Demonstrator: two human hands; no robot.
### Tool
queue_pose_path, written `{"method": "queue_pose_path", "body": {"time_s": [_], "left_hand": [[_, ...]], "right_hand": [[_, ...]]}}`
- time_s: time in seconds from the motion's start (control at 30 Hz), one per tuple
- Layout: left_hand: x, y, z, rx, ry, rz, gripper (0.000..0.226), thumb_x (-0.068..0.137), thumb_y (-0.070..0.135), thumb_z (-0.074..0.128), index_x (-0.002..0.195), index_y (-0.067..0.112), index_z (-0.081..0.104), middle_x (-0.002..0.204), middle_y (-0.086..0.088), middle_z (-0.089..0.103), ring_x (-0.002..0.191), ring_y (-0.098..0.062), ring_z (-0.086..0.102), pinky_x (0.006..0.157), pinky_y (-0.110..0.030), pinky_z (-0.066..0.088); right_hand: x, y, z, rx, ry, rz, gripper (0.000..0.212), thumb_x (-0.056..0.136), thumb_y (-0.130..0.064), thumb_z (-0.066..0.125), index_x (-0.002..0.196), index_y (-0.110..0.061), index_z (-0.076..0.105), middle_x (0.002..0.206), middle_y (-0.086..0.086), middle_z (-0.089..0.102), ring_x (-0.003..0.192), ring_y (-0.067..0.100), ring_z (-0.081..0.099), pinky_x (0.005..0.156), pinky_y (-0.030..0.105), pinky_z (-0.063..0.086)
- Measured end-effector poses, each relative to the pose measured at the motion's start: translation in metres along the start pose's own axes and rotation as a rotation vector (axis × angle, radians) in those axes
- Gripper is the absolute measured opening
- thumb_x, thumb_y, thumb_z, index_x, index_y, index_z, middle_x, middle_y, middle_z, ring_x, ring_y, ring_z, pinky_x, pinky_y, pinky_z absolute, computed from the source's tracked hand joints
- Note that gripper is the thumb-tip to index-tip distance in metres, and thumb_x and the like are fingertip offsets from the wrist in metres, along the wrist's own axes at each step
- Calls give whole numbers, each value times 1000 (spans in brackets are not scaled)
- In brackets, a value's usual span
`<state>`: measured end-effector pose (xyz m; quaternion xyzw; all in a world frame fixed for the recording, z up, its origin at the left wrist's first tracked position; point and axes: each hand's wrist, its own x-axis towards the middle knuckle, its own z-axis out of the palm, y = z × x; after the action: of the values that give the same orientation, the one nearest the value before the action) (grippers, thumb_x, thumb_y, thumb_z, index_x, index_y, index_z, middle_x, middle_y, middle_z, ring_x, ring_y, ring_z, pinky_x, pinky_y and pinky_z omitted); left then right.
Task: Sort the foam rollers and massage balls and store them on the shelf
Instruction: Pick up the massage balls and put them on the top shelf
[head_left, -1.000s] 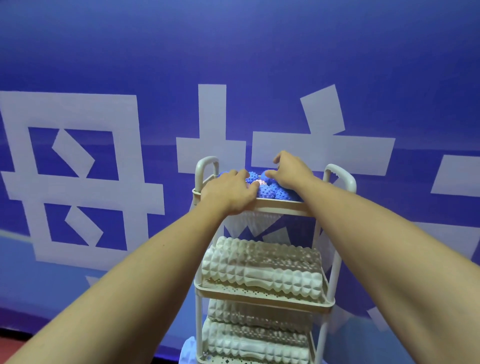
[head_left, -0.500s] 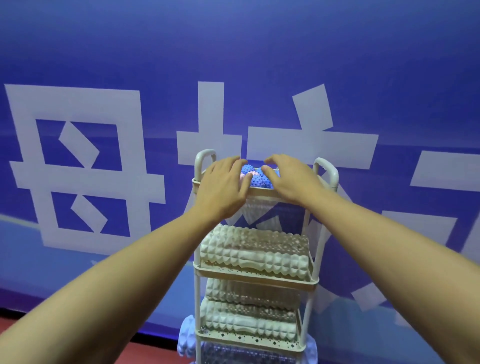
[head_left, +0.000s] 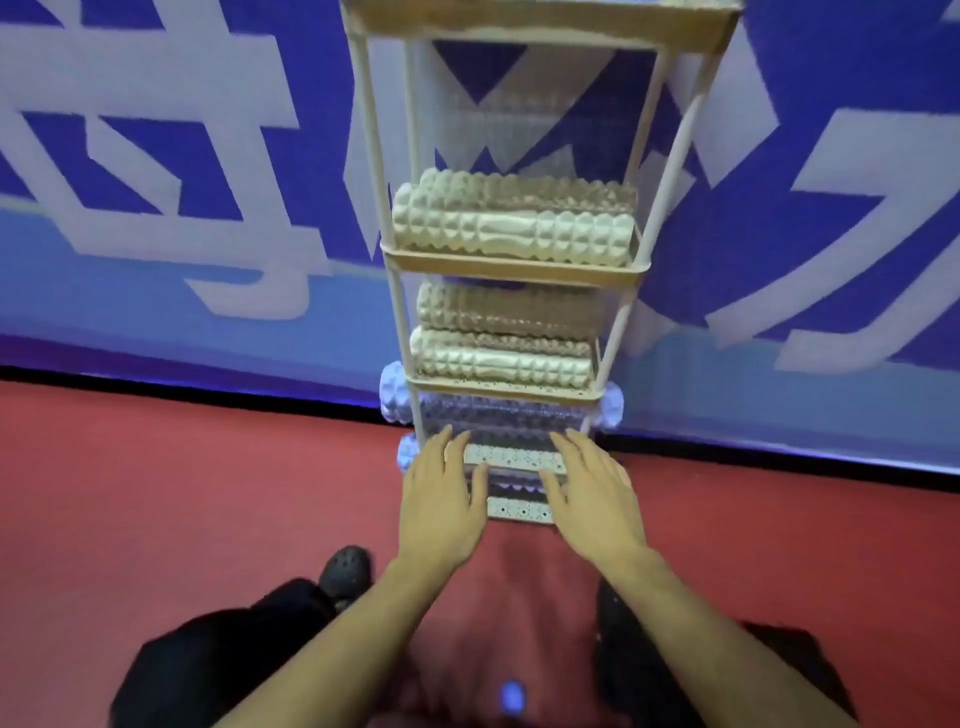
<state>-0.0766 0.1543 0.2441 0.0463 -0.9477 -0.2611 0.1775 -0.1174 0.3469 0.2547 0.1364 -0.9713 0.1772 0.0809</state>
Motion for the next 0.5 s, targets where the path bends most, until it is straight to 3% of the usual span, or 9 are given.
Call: {"method": "queue_pose_path", "body": {"time_s": [0.07, 0.2, 0.33, 0.4, 0.5], "left_hand": [[-38, -22, 38, 64, -160, -51, 51, 102, 41, 45, 146, 16, 45, 153, -7, 42, 139, -27, 41, 110, -45, 39], [-91, -63, 103, 132, -530, -102, 54, 101, 40, 46, 150, 17, 38, 156, -11, 34, 137, -33, 41, 105, -47, 41], [-130, -98, 167, 74, -857, -140, 55, 99, 42, 47, 148, 20, 37, 151, -6, 37, 129, -35, 49, 102, -48, 45], [-147, -112, 198, 39, -978, -225, 59, 97, 45, 46, 149, 19, 37, 151, -8, 40, 129, -37, 50, 102, -47, 45], [-169, -137, 247, -27, -1061, -421, 48, 100, 34, 51, 144, 15, 45, 144, -13, 50, 126, -37, 54, 98, -40, 44]], "right_hand": [[-38, 14, 47, -47, -153, 51, 61, 97, -52, 35, 146, -19, 50, 150, 4, 50, 131, 28, 53, 106, 42, 42], [-103, 40, 126, -86, -497, 126, 62, 101, -51, 42, 156, -25, 32, 159, 0, 35, 138, 27, 43, 112, 43, 34], [-139, 65, 195, -137, -720, 167, 64, 99, -54, 45, 155, -27, 30, 152, 1, 41, 133, 26, 48, 107, 40, 37], [-148, 77, 229, -124, -822, 215, 66, 97, -54, 47, 155, -26, 30, 147, 3, 44, 130, 28, 49, 105, 40, 39], [-161, 94, 284, -83, -901, 284, 66, 97, -53, 49, 154, -24, 33, 143, 6, 47, 125, 31, 51, 100, 41, 42]]}}
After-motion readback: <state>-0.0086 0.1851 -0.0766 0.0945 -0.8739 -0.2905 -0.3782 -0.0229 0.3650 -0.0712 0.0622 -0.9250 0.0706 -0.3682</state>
